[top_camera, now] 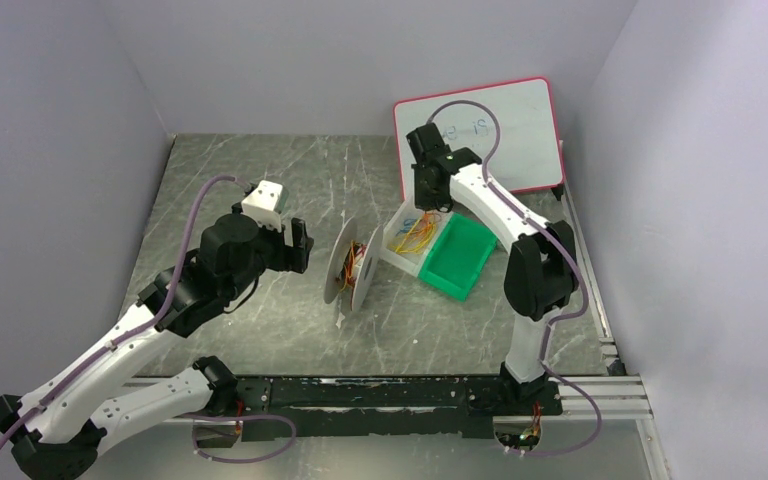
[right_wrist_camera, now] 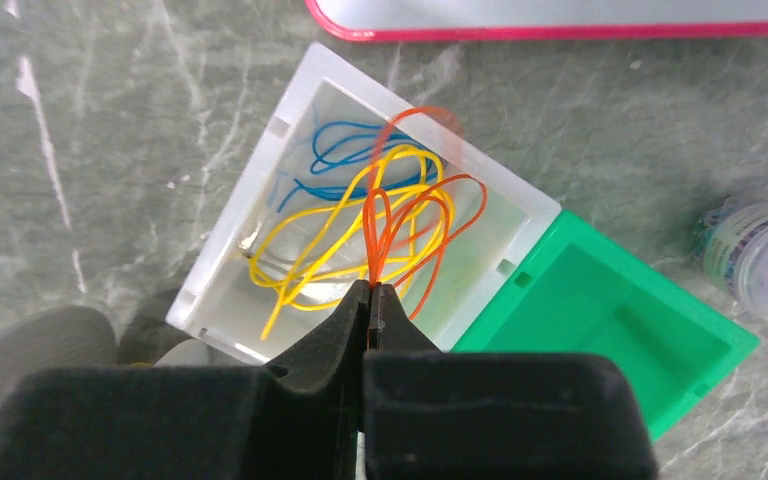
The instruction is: Wrap the cables
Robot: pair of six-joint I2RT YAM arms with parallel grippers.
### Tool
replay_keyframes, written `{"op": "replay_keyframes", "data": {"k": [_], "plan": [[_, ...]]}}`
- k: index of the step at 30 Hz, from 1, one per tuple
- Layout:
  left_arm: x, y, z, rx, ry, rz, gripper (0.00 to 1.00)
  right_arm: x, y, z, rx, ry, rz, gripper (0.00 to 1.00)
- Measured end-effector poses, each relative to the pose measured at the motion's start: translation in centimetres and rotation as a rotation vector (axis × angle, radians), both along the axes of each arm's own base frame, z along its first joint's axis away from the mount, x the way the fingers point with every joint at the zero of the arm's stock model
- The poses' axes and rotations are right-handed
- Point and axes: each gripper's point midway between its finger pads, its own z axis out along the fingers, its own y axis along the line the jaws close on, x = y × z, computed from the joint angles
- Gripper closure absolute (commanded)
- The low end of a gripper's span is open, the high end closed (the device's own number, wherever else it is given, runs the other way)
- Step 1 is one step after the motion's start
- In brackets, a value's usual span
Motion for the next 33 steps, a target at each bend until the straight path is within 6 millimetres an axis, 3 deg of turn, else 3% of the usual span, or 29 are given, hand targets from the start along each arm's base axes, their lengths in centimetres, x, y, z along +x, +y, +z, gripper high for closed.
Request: {"op": "replay_keyframes", "data": {"k": [4, 13, 17, 20, 25, 29, 33], "plan": [[0.0, 0.0, 0.0, 0.001, 0.001, 0.0, 0.17, 0.4, -0.1, 2.0, 0.017, -0.053, -0.013, 1.0], [0.0, 0.0, -0.1, 0.002, 0.002, 0.0, 0.17, 0.3, -0.2, 3.5, 0.034, -0.087, -0.031, 1.0], [0.1, -0.2, -0.3, 0.008, 0.01, 0.0, 0.16, 0.2, -0.1, 6.0, 0.068, -0.14, -0.033, 1.0], [0.3, -0.3, -0.7, 0.011, 0.021, 0.002, 0.1, 0.0, 0.1, 9.4, 0.126, -0.217, -0.021, 1.0], [0.8, -0.3, -1.4, 0.01, 0.049, 0.011, 0.1, -0.9, 1.5, 14.6, 0.261, -0.348, 0.061, 1.0], [1.3, 0.1, -1.7, 0.001, 0.069, 0.02, 0.1, -2.9, 2.7, 16.7, 0.354, -0.407, 0.175, 1.0], [1.5, 0.3, -1.6, -0.021, 0.077, 0.009, 0.1, -5.1, 4.3, 17.2, 0.436, -0.429, 0.313, 1.0]]}}
